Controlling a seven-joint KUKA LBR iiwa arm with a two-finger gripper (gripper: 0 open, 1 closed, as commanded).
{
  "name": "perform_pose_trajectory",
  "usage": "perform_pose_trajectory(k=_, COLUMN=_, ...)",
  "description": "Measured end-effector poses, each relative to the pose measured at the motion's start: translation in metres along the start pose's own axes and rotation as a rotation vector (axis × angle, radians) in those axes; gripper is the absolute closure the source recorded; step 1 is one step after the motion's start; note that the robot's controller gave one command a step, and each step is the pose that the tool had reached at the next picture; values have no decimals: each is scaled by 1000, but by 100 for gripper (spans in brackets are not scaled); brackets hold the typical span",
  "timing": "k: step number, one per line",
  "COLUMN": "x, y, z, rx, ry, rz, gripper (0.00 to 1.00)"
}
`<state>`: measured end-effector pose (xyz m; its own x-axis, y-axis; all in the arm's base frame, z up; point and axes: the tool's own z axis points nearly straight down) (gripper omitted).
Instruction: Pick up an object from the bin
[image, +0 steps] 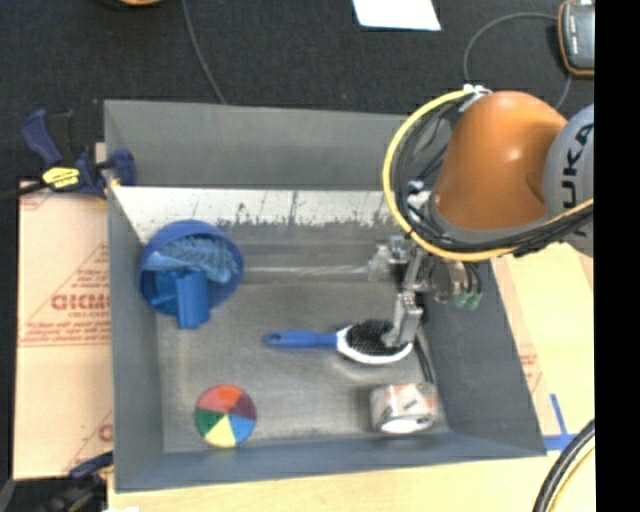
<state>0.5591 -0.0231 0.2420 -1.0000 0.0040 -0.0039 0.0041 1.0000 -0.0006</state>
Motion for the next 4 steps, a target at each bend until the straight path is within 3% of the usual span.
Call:
perform_pose_trajectory(k=1, x=7, y=-22, z=148, rx=-1, ry=-6, rz=36, gripper=0)
perform_pose_trajectory(k=2, x=12, y=-25, z=78, rx=2, ry=-18, rz=26, gripper=0)
perform_pose_trajectory(k=3, x=11, y=-23, z=166, rx=-1, ry=0, rz=34, gripper=0)
perform_pose_trajectory(k=4, x=-4, y=-30, z=171, rx=1, ry=-28, rz=95, gripper=0)
